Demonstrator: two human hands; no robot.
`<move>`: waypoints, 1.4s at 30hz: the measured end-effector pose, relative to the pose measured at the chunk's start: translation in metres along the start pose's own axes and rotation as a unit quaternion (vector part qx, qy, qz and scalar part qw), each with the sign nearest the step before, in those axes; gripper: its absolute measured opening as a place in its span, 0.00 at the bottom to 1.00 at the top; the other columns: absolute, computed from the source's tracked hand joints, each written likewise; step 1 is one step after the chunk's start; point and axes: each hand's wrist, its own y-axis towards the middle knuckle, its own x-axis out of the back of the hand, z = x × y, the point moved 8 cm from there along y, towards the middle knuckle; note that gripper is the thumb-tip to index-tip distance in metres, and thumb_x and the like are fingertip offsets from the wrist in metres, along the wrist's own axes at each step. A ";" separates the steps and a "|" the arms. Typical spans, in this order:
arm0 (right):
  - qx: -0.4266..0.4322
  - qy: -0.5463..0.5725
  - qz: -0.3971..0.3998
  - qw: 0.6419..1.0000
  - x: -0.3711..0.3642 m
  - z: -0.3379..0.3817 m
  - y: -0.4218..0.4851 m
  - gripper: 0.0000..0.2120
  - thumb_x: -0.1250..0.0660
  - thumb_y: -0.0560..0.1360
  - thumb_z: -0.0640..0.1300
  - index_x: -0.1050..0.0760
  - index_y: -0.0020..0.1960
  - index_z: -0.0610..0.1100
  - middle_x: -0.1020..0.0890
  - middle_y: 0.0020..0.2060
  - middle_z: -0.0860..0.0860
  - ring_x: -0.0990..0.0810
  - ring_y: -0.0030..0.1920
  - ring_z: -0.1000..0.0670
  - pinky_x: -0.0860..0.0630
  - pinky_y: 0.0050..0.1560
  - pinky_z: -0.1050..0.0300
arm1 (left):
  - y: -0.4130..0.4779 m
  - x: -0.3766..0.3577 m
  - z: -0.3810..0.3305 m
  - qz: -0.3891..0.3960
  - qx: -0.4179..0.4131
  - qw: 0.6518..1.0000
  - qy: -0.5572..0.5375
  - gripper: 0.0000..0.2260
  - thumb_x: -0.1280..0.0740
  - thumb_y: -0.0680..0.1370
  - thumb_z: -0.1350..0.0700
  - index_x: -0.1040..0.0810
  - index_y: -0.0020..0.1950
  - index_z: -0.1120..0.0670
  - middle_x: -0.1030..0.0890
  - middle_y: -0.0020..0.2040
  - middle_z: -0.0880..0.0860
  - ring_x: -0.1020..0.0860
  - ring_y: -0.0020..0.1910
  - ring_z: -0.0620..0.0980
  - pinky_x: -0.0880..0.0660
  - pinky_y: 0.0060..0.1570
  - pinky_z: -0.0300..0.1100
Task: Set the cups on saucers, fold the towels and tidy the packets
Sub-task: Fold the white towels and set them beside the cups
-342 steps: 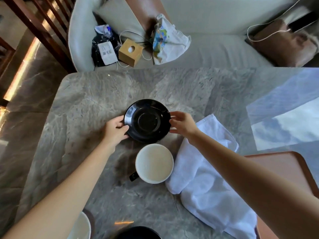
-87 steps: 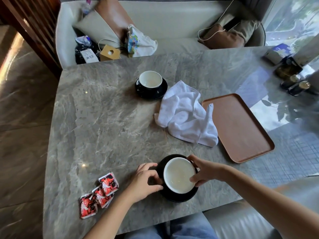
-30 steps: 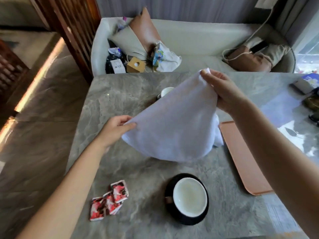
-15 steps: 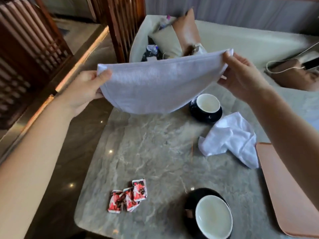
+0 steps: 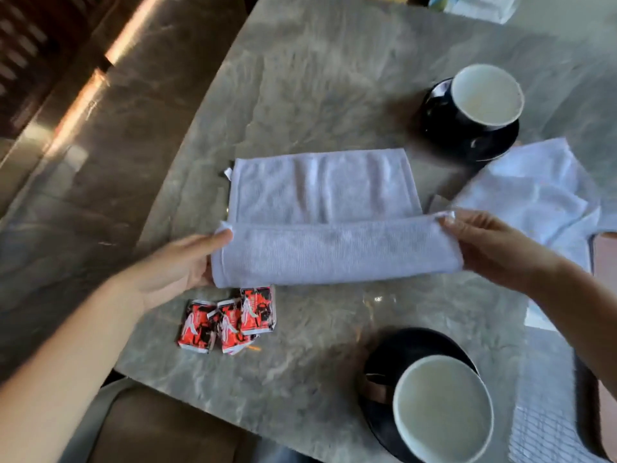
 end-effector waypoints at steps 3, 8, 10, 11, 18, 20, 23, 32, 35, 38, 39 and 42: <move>-0.020 -0.001 -0.003 1.000 -0.007 -0.011 0.004 0.14 0.38 0.74 0.50 0.16 0.49 0.47 0.15 0.40 0.49 0.16 0.40 0.53 0.19 0.37 0.60 | -0.001 -0.004 0.014 -0.019 -0.001 0.999 -0.038 0.19 0.36 0.71 0.48 0.22 0.58 0.57 0.16 0.53 0.55 0.17 0.51 0.51 0.20 0.40 0.40; 0.065 -0.027 -0.141 0.988 0.004 0.023 0.027 0.15 0.33 0.71 0.55 0.20 0.43 0.43 0.19 0.37 0.46 0.21 0.38 0.50 0.25 0.36 0.58 | 0.014 0.016 -0.021 -0.178 -0.102 0.979 0.022 0.17 0.33 0.72 0.47 0.20 0.54 0.57 0.16 0.51 0.54 0.19 0.51 0.52 0.25 0.53 0.46; 0.096 -0.073 -0.217 0.969 0.011 0.038 0.039 0.14 0.35 0.76 0.53 0.23 0.39 0.44 0.23 0.34 0.47 0.25 0.36 0.52 0.29 0.35 0.58 | 0.024 0.014 -0.046 -0.195 -0.163 0.964 0.082 0.13 0.36 0.77 0.51 0.20 0.48 0.61 0.18 0.45 0.54 0.22 0.45 0.48 0.29 0.46 0.42; 0.107 -0.093 -0.247 0.959 0.015 0.043 0.045 0.15 0.37 0.78 0.51 0.23 0.39 0.41 0.24 0.34 0.47 0.27 0.36 0.51 0.30 0.35 0.57 | 0.030 0.013 -0.056 -0.199 -0.187 0.956 0.104 0.13 0.37 0.78 0.53 0.22 0.45 0.63 0.22 0.40 0.55 0.25 0.40 0.47 0.32 0.41 0.39; 0.115 -0.217 -0.341 0.907 0.024 0.051 0.078 0.19 0.37 0.78 0.47 0.32 0.40 0.30 0.34 0.32 0.47 0.36 0.33 0.53 0.39 0.30 0.57 | 0.067 0.020 -0.076 -0.247 -0.229 0.924 0.182 0.19 0.39 0.79 0.59 0.38 0.28 0.51 0.36 0.19 0.41 0.38 0.21 0.38 0.45 0.21 0.29; 0.115 -0.242 -0.347 0.899 0.026 0.052 0.082 0.19 0.37 0.77 0.47 0.34 0.37 0.32 0.36 0.30 0.50 0.38 0.31 0.56 0.41 0.27 0.61 | 0.068 0.023 -0.078 -0.260 -0.235 0.915 0.199 0.19 0.39 0.78 0.59 0.40 0.28 0.52 0.37 0.20 0.43 0.39 0.21 0.39 0.46 0.21 0.30; 0.127 -0.255 -0.355 0.891 0.028 0.059 0.085 0.19 0.36 0.76 0.48 0.36 0.34 0.36 0.37 0.29 0.54 0.39 0.31 0.57 0.42 0.29 0.61 | 0.066 0.025 -0.084 -0.273 -0.248 0.906 0.210 0.17 0.39 0.78 0.58 0.39 0.30 0.54 0.38 0.26 0.48 0.40 0.23 0.40 0.47 0.23 0.32; 0.121 -0.317 -0.385 0.858 0.034 0.070 0.103 0.15 0.34 0.74 0.49 0.33 0.32 0.48 0.33 0.26 0.55 0.35 0.28 0.57 0.39 0.28 0.66 | 0.074 0.032 -0.088 -0.295 -0.243 0.894 0.234 0.17 0.39 0.77 0.57 0.37 0.33 0.65 0.36 0.30 0.57 0.38 0.29 0.50 0.43 0.31 0.43; 0.126 -0.355 -0.395 0.838 0.024 0.077 0.095 0.07 0.33 0.72 0.46 0.25 0.49 0.47 0.23 0.42 0.53 0.28 0.38 0.58 0.32 0.38 0.65 | 0.064 0.033 -0.090 -0.356 -0.249 0.848 0.304 0.06 0.38 0.75 0.57 0.28 0.42 0.59 0.28 0.36 0.54 0.32 0.34 0.48 0.38 0.37 0.41; 0.205 -0.531 -0.376 0.732 -0.015 0.098 0.082 0.19 0.34 0.73 0.48 0.30 0.62 0.45 0.26 0.58 0.45 0.27 0.54 0.46 0.29 0.49 0.52 | 0.042 0.010 -0.099 -0.398 -0.315 0.755 0.415 0.16 0.38 0.74 0.55 0.29 0.62 0.55 0.27 0.59 0.57 0.28 0.55 0.54 0.36 0.54 0.44; 0.242 -0.573 -0.346 0.703 -0.039 0.101 0.082 0.20 0.36 0.73 0.48 0.30 0.64 0.44 0.27 0.61 0.44 0.29 0.57 0.42 0.31 0.53 0.50 | 0.040 -0.009 -0.102 -0.373 -0.345 0.731 0.456 0.19 0.39 0.74 0.54 0.30 0.65 0.55 0.29 0.64 0.56 0.30 0.59 0.56 0.37 0.58 0.47; 0.275 -0.620 -0.174 0.714 -0.114 0.075 0.099 0.26 0.40 0.76 0.48 0.35 0.72 0.41 0.32 0.71 0.42 0.35 0.70 0.41 0.40 0.69 0.49 | 0.057 -0.070 -0.087 -0.242 -0.376 0.709 0.545 0.23 0.41 0.76 0.55 0.34 0.71 0.55 0.33 0.73 0.53 0.35 0.70 0.53 0.43 0.69 0.52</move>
